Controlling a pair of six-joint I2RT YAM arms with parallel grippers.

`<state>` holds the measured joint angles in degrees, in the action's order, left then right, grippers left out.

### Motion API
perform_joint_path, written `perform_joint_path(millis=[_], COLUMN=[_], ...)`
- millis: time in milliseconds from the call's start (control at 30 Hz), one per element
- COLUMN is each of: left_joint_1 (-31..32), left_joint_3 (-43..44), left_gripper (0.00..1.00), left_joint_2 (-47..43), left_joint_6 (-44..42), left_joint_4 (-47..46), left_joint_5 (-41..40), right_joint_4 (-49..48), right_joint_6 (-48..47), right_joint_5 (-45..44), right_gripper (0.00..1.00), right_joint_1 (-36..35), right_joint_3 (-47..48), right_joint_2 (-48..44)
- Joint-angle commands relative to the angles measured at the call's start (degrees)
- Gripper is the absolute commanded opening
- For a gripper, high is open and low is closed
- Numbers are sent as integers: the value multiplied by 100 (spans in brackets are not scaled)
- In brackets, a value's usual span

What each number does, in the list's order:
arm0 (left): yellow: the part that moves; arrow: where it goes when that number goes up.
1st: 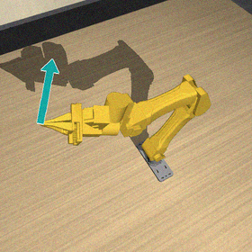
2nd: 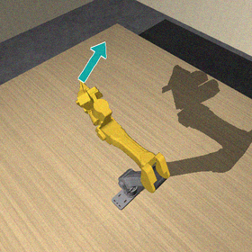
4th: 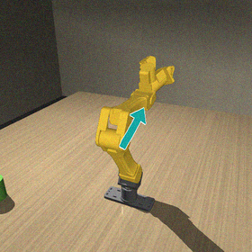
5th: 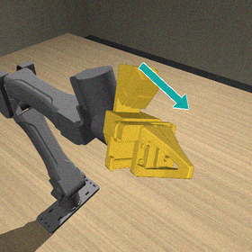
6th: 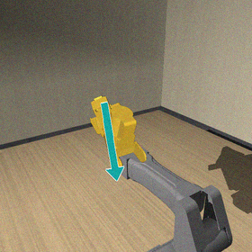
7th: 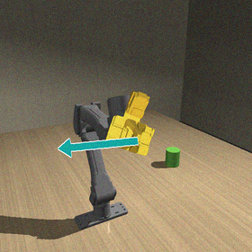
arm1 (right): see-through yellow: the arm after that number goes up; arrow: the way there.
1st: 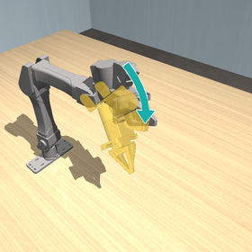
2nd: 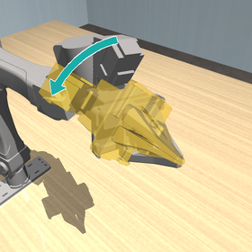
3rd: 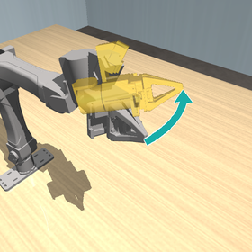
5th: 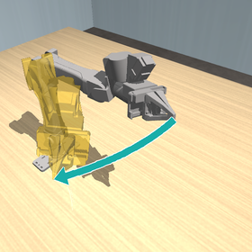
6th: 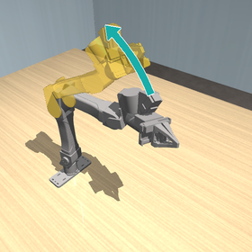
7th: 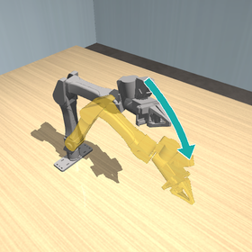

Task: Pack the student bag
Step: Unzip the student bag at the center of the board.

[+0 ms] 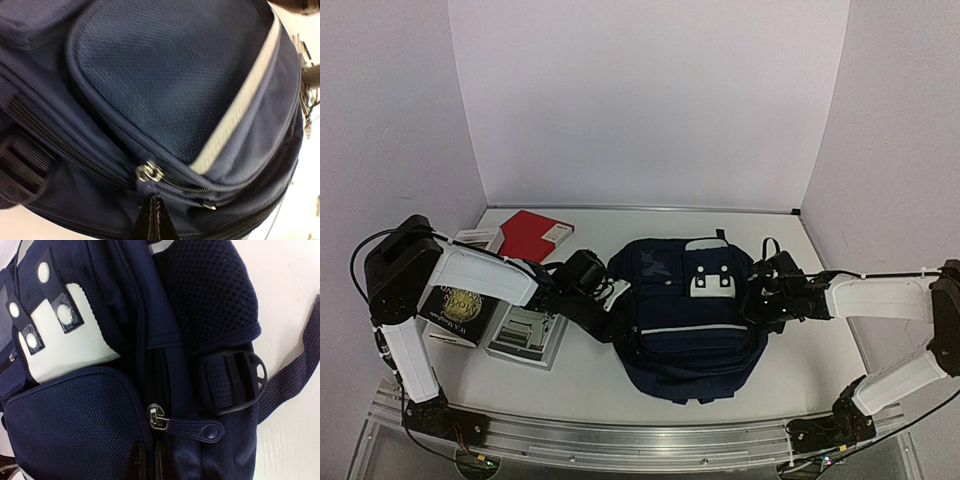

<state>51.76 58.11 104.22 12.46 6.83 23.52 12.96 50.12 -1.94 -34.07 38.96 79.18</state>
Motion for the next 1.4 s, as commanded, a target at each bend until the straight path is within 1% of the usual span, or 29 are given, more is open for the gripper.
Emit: perform_joint_path(millis=[0,100,167,233,300,333,433,667,800,967,1167,1367], left_joint_1=[27,27,22,-68,-254,-345,-535,-667,-669,-659,-546,-475], left_joint_3=[72,74,57,15,-39,-65,-120,80,133,223,380,475], left_gripper=[0,0,1,9,22,26,34,38,37,38,38,37], left_joint_2=[-173,-225,-268,-320,-357,-361,-346,17,227,431,628,757], left_joint_6=[-213,-238,-97,97,318,415,594,566,588,509,333,383], left_joint_4=[250,254,169,15,-167,-280,-586,-657,-929,-763,-279,-401], left_joint_5=[311,353,315,255,452,569,915,1561,1804,1604,1238,1336], right_joint_4=[-273,-276,-281,-291,-305,-310,-311,-311,-311,-311,-314,-325], right_joint_6=[322,306,305,305,305,305,292,279,281,287,279,285], right_joint_5=[-623,-624,-617,-593,-577,-572,-566,-544,-561,-568,-562,-553], right_gripper=[0,0,0,0,0,0,0,0,0,0,0,0], right_joint_1=[22,21,19,21,22,21,18,18,21,22,23,19], right_joint_3=[202,219,204,180,155,146,129,87,49,24,41,41], right_joint_2=[-146,-124,-129,-145,-168,-188,-235,-296,-357,-384,-391,-377])
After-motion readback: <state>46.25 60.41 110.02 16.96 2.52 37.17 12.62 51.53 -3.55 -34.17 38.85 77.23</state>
